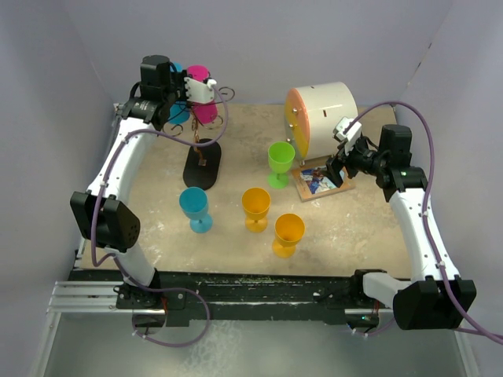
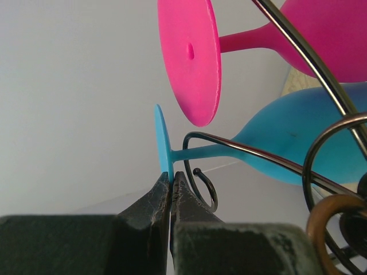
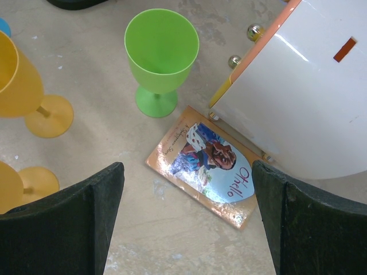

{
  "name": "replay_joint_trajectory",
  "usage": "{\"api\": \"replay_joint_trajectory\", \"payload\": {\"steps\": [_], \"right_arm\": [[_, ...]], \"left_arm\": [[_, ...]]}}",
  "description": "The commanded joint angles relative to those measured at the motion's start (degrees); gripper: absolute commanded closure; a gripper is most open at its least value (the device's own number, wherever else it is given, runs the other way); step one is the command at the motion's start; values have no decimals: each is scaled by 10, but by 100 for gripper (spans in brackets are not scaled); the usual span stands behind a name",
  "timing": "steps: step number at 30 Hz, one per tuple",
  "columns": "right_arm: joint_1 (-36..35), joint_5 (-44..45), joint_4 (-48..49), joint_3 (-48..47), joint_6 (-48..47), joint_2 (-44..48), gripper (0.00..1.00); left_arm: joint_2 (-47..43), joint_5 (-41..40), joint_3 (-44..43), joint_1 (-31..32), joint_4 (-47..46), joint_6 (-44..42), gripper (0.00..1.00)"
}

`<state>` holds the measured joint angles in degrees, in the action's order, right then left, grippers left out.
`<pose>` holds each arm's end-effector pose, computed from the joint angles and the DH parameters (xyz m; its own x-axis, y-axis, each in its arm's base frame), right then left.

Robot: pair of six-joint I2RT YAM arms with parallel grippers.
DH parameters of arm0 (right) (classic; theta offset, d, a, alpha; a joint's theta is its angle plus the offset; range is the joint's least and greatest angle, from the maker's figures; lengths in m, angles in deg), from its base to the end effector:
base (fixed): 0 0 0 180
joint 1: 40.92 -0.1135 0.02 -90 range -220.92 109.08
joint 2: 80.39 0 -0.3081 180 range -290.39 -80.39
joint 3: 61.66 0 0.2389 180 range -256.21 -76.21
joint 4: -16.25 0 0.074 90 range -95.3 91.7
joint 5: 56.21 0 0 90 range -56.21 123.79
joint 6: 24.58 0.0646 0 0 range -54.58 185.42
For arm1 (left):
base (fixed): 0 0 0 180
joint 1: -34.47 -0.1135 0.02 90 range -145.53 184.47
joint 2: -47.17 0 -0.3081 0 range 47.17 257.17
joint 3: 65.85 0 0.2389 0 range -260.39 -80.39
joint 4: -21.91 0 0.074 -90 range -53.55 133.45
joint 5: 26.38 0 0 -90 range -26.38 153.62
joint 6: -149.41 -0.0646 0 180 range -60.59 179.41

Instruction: Place the wine glass upside down on the wine glass rack

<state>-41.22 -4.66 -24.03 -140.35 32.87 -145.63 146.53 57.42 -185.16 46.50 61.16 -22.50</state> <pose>0.2343 0.0414 0.3926 -0.0797 -0.4218 -0.9032 -0.7140 0.6564 -0.2435 0.4172 -0.0818 0.4533 0.0610 0.9934 -0.0975 0.3352 0.0716 0.9394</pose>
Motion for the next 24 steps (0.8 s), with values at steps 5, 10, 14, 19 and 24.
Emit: {"api": "replay_joint_trajectory", "payload": {"steps": [5,10,14,19,24], "right_arm": [[3,-5,22,3,-6,4,5],[3,-4,22,4,-7,3,5],[3,-4,22,4,-7,2,5],[3,-5,22,4,-7,2,5],[3,-4,22,5,-8,0,5]], "left_arm": [[-8,1,-30,-13,-19,27,100],[-14,8,-28,-21,-8,37,100],[-19,14,-26,-26,-2,41,100],[-28,29,-23,-27,9,46,100],[-32,37,-24,-27,15,47,100]]}}
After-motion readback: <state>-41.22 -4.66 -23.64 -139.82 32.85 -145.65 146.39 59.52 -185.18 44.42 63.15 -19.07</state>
